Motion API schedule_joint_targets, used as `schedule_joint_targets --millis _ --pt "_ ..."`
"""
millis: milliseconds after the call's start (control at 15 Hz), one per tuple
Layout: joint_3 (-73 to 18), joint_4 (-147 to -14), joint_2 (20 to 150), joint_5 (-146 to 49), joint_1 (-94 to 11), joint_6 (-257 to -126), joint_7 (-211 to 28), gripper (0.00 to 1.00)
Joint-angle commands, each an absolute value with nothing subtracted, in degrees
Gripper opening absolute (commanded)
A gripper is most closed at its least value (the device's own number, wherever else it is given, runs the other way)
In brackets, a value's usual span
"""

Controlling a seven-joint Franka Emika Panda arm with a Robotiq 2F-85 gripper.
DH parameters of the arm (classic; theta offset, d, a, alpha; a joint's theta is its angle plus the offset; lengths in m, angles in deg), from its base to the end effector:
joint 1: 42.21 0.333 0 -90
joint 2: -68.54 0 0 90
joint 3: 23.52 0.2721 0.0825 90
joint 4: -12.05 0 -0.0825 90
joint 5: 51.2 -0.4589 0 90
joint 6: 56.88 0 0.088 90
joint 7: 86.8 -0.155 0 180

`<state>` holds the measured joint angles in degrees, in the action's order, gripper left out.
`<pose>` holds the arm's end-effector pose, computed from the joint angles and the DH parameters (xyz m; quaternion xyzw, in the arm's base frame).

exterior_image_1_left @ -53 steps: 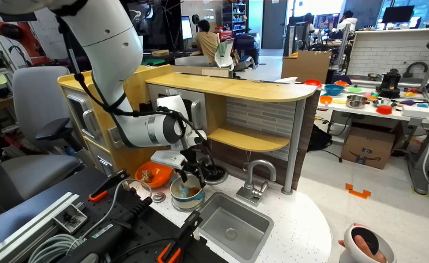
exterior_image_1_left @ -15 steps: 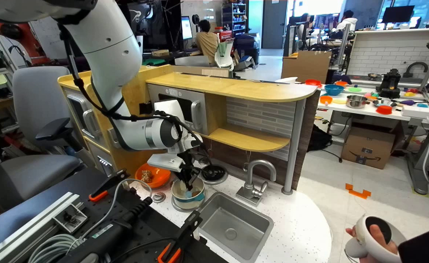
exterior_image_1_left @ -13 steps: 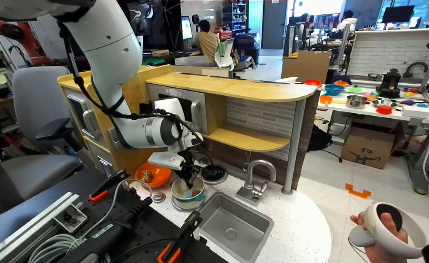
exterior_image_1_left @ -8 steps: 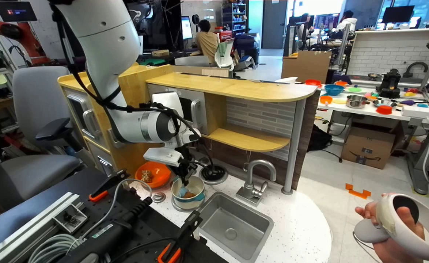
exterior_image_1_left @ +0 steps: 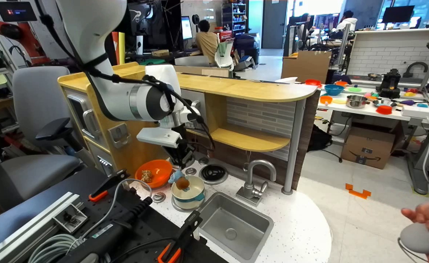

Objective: Put the thing in the bowl into the sink

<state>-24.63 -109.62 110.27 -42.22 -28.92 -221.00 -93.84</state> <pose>0.5293 0.1181 -0.0891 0.9921 0.1223 0.0105 0.0269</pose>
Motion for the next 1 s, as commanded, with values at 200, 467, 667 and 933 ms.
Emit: schedule_joint_targets --millis 200,467,667,933 --pt "-22.5 -120.1 97.3 -44.5 -37.2 -221.8 -87.4 0.00" --pt "-24.4 -121.9 94.9 -44.1 -40.9 -221.6 -85.1 0.00" --pt "-27.7 -120.6 96.5 -42.5 -41.4 -221.4 -85.7 0.00" --pt "-31.7 -117.7 100.1 -41.1 -40.5 -221.9 -87.2 0.00"
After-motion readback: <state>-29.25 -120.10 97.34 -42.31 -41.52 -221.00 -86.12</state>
